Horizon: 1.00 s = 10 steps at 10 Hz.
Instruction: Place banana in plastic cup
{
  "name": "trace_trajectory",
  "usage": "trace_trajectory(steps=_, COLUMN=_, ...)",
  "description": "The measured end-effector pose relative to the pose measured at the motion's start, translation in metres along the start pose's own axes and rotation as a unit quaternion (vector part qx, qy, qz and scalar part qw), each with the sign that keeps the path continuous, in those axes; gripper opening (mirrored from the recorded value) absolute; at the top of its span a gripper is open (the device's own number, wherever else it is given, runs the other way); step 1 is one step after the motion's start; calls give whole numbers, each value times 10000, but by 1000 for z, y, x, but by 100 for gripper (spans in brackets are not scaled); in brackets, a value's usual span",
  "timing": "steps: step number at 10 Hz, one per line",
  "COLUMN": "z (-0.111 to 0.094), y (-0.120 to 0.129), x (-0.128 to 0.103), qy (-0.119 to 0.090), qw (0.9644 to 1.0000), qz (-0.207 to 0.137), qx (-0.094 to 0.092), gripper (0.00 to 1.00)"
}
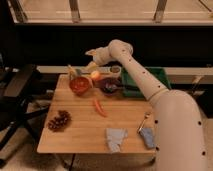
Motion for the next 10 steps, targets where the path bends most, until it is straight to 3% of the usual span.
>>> trace_trajectory(steps=3, z=24, y=-12, x=-2, qy=-242, qw=9996, qz=109, qx=12, gripper=65)
trace_trajectory(steps=6, z=54, y=-17, x=-8, qy=-711, qw=9965, qz=445, qx=-44, gripper=65)
trace_trajectory(steps=10, z=54, y=-17, x=-6, qy=-753, qw=9959, qz=492, qx=-39, gripper=65)
